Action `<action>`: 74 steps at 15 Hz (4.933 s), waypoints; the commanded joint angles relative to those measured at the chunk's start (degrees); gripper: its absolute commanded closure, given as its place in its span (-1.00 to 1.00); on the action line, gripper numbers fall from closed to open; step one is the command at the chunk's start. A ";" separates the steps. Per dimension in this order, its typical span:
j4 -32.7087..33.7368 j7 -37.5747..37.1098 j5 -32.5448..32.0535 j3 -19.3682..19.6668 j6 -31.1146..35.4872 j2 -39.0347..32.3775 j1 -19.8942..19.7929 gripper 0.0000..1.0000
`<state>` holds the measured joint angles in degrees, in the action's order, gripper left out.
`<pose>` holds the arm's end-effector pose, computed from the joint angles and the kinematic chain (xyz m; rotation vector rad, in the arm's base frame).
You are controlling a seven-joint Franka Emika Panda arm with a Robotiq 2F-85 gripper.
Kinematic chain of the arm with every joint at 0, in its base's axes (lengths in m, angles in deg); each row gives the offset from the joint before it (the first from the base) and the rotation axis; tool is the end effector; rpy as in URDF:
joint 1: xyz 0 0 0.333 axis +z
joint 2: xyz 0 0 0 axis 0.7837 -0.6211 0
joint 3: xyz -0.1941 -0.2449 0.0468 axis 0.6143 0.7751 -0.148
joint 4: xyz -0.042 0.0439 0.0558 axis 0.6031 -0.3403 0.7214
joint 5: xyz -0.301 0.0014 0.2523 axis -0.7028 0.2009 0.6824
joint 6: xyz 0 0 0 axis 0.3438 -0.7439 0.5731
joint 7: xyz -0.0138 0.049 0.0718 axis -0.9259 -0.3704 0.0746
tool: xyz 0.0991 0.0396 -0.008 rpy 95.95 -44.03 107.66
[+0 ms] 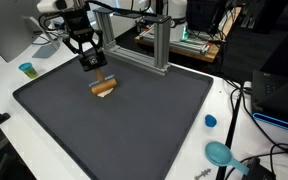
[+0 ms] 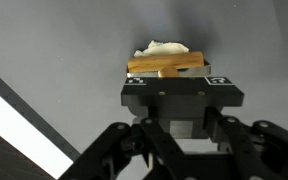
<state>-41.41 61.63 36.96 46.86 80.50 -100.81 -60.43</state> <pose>0.6208 -0.0936 0.3269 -2.6988 -1.5094 -0.1687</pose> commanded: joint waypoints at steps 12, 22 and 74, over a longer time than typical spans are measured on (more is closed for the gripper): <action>-0.28 12.91 10.38 -2.19 2.52 -1.16 -5.27 0.56; -2.95 12.53 9.05 1.12 1.44 1.42 -7.46 0.56; -39.46 -74.12 -10.98 -0.90 -9.80 54.78 7.14 0.56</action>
<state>-78.24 -13.75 25.71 45.05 72.33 -50.53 -54.18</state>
